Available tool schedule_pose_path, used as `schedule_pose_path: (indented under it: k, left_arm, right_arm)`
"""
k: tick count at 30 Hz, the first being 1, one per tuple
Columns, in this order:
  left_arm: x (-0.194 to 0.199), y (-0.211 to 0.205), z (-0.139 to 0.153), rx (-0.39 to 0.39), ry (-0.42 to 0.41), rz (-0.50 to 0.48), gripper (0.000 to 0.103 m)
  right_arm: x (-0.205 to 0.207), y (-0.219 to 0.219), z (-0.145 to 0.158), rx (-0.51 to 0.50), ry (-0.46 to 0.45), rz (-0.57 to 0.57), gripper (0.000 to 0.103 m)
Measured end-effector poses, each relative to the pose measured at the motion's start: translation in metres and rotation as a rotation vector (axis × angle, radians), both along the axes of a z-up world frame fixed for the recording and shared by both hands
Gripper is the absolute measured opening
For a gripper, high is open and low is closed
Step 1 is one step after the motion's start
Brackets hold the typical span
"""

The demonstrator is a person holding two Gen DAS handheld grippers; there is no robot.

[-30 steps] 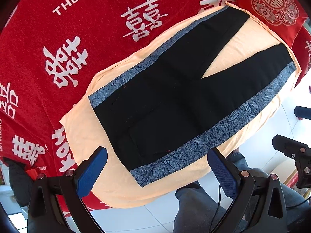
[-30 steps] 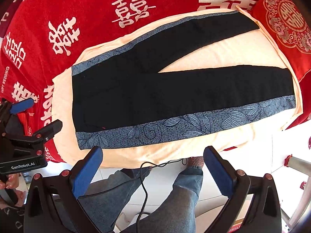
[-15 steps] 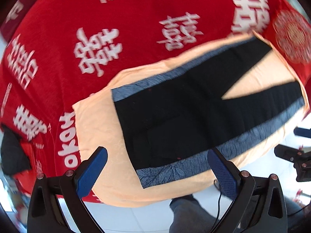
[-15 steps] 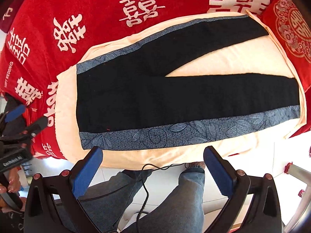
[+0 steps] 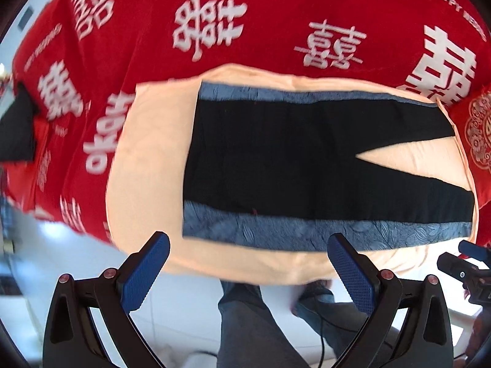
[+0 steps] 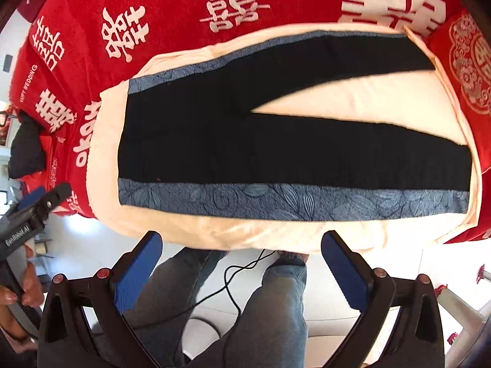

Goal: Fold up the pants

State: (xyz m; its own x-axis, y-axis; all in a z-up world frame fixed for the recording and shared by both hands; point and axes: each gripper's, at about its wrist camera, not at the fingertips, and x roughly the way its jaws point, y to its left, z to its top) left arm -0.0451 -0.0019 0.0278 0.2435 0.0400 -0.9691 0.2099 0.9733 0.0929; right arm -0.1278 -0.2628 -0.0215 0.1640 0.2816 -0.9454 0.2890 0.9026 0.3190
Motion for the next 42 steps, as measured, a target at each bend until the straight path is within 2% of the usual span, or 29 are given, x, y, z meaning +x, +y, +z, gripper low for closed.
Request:
schedule_pose_path:
  k: [5, 8, 13, 16, 20, 25, 33, 37, 39, 42]
  left_arm:
    - [-0.013, 0.015, -0.01, -0.013, 0.048, 0.07, 0.103]
    - [-0.007, 0.025, -0.021, -0.024, 0.06, 0.086, 0.103]
    - [0.013, 0.037, -0.062, -0.018, 0.095, 0.089, 0.103]
    - [0.022, 0.042, -0.085, -0.015, 0.098, 0.088, 0.103]
    - [0.032, 0.048, -0.117, -0.028, 0.13, 0.083, 0.103]
    - [0.037, 0.053, -0.145, -0.041, 0.142, 0.076, 0.103]
    - [0.042, 0.057, -0.18, -0.069, 0.148, 0.117, 0.103]
    - [0.042, 0.063, -0.184, -0.122, 0.128, 0.147, 0.103]
    - [0.041, 0.071, -0.184, -0.194, 0.113, 0.173, 0.103]
    - [0.04, 0.086, -0.191, -0.321, 0.135, 0.218, 0.103]
  right_arm:
    - [-0.006, 0.0, -0.019, 0.027, 0.063, 0.019, 0.103]
    - [0.0, 0.011, -0.027, 0.039, 0.079, 0.042, 0.103]
    - [0.01, 0.029, -0.046, 0.022, 0.084, 0.022, 0.103]
    - [0.014, 0.035, -0.068, 0.063, 0.098, -0.047, 0.103]
    - [0.021, 0.046, -0.093, 0.075, 0.102, -0.077, 0.103]
    - [0.023, 0.059, -0.123, 0.115, 0.093, -0.101, 0.103]
    - [0.026, 0.067, -0.161, 0.159, 0.087, -0.12, 0.103]
    - [0.028, 0.066, -0.173, 0.224, 0.071, -0.14, 0.103]
    - [0.027, 0.063, -0.176, 0.281, 0.052, -0.159, 0.103]
    - [0.024, 0.058, -0.185, 0.438, 0.015, -0.204, 0.101]
